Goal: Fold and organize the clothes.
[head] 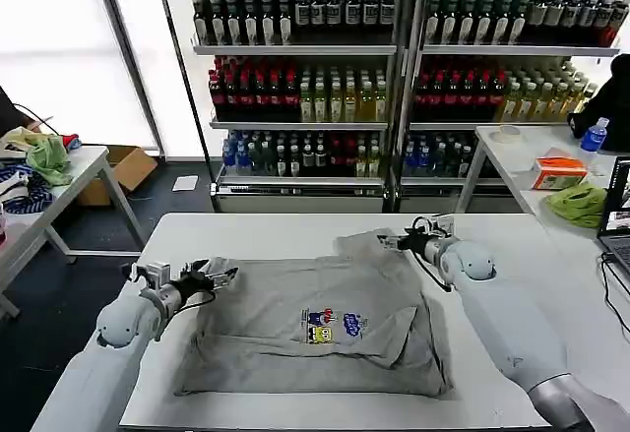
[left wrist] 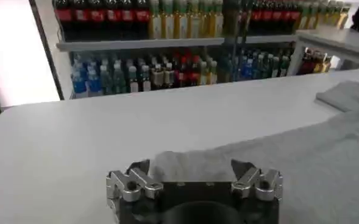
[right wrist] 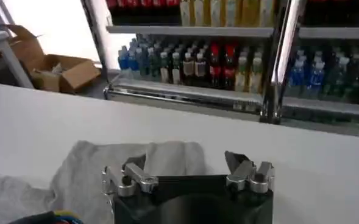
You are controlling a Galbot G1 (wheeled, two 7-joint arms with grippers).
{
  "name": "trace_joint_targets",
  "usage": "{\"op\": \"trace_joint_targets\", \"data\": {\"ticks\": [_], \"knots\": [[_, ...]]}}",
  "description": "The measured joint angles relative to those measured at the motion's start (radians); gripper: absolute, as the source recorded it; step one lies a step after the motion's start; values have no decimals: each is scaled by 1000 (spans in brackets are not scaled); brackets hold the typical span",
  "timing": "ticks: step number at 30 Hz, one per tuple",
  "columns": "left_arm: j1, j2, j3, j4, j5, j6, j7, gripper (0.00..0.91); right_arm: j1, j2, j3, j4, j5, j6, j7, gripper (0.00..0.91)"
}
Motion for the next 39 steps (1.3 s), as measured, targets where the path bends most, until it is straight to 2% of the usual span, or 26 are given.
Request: {"op": "trace_joint_targets", "data": {"ticks": [6,7,8,9,10,11,12,13,14,15,16,29,39], "knots": [[-28,3,13,38,10,-6,9,907,15,25,-7,-43,9,0,6,907],[-31,3,16,44,11,-7,10,907,17,29,-8,-49,9,0,7,262],[-35,2,19,50,12,-7,11,907,17,33,-8,-54,9,1,9,81],[-40,1,21,56,13,-8,12,907,18,36,-8,-58,10,2,11,0],[-44,1,24,61,13,-8,13,897,18,39,-8,-60,11,2,12,0],[-47,1,26,64,13,-8,14,846,18,40,-8,-62,11,2,12,0],[-49,1,29,67,13,-9,15,645,18,41,-7,-64,13,3,13,0],[-49,2,31,68,12,-9,17,383,17,42,-7,-66,14,4,13,0],[-49,2,33,69,12,-10,19,212,16,42,-6,-67,16,5,13,0],[-50,1,33,71,12,-10,19,81,15,43,-6,-67,18,5,13,0],[-50,0,34,71,12,-9,20,10,15,43,-5,-68,20,5,13,0],[-27,20,18,60,28,8,61,10,24,59,-20,-79,28,3,3,0],[-19,6,15,45,19,11,68,10,22,60,-25,-77,42,14,1,0]]}}
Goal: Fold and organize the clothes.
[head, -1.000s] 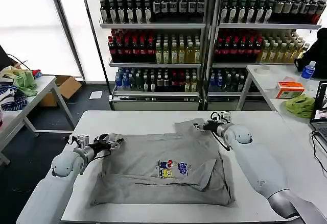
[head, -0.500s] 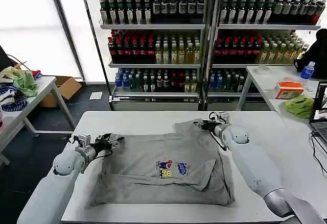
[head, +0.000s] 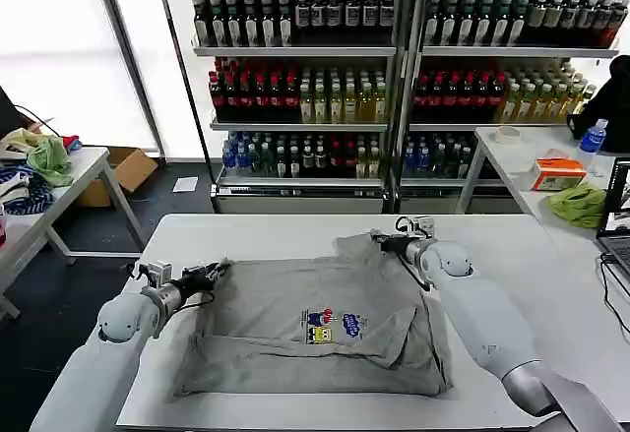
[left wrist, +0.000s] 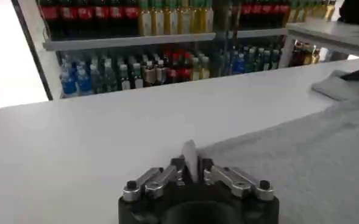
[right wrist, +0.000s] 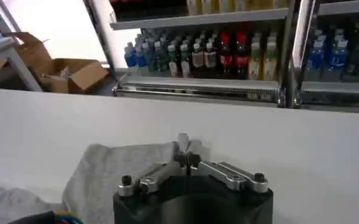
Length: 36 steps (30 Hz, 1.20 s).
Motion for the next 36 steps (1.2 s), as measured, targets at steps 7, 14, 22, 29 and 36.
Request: {"op": "trace_joint_targets", "data": {"ticks": [7,14,22,29,36], "knots": [[3,-3,-8,-15,-26,3,-16,10,-19,-18,21,27,32,15,4,0],[21,2,-30,-53,-53,15,-33,10,-51,-44,59,98,104,41,10,0],[48,12,-65,-113,-106,25,-56,10,-110,-82,122,230,196,52,27,0],[88,14,-101,-185,-141,35,-67,10,-206,-122,194,373,263,59,36,0],[145,19,-144,-263,-167,29,-71,10,-320,-163,268,525,311,66,43,0]]}}
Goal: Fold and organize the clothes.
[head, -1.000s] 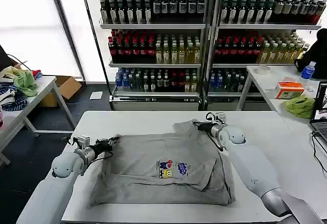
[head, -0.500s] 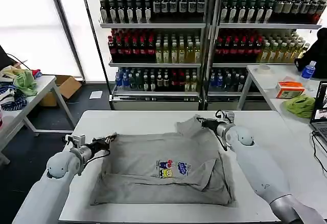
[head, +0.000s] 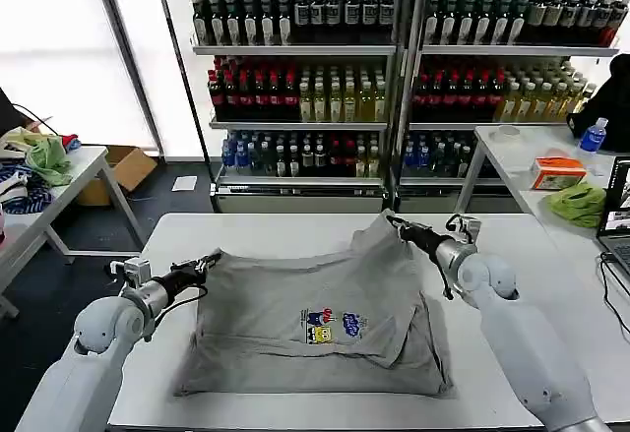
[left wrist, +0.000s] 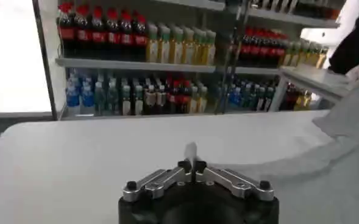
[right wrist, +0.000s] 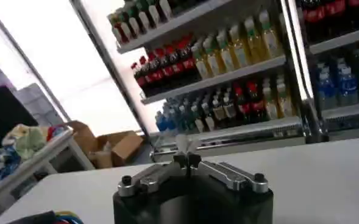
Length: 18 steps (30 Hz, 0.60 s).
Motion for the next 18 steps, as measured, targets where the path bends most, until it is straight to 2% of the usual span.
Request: {"op": "trace_joint_targets", "data": {"ticks": [18], "knots": [[265,42,-125,-233,-11,-7,-36,10,-436,-69,240,313,36,26,-11,0]]}}
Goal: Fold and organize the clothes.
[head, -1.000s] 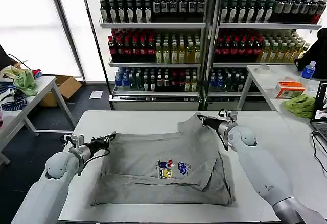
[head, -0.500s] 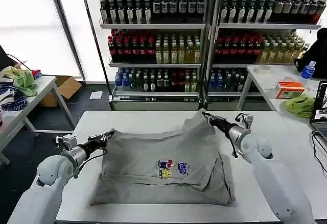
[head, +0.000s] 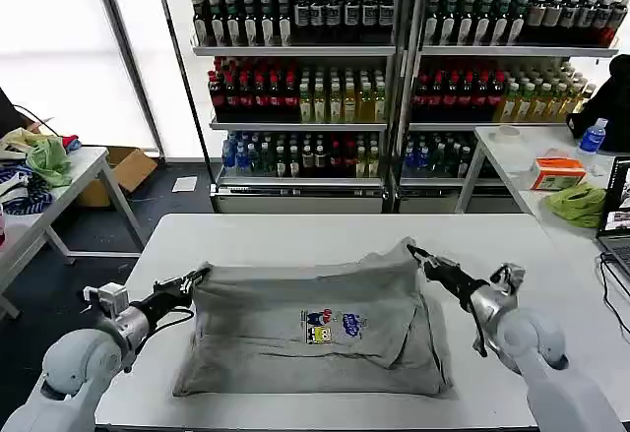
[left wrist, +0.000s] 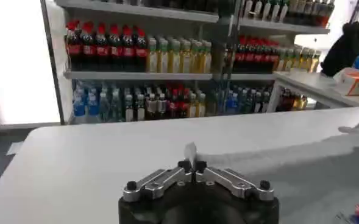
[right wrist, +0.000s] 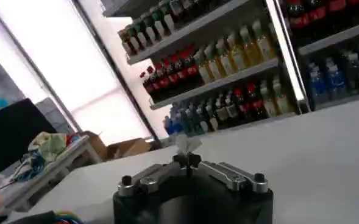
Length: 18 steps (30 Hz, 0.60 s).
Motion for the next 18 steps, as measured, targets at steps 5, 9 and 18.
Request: {"op": "trace_joint_targets", "data": {"ticks": [5,9,18], "knots": [[95,-2,-12,-55,26,4,-9,10,-127,3,36,70,6,-2,7,0],[170,-3,-23,-93,58,0,-12,10,-222,8,61,115,1,4,11,0],[300,6,-37,-124,122,-19,-10,655,-354,16,81,146,-25,9,25,907]]}}
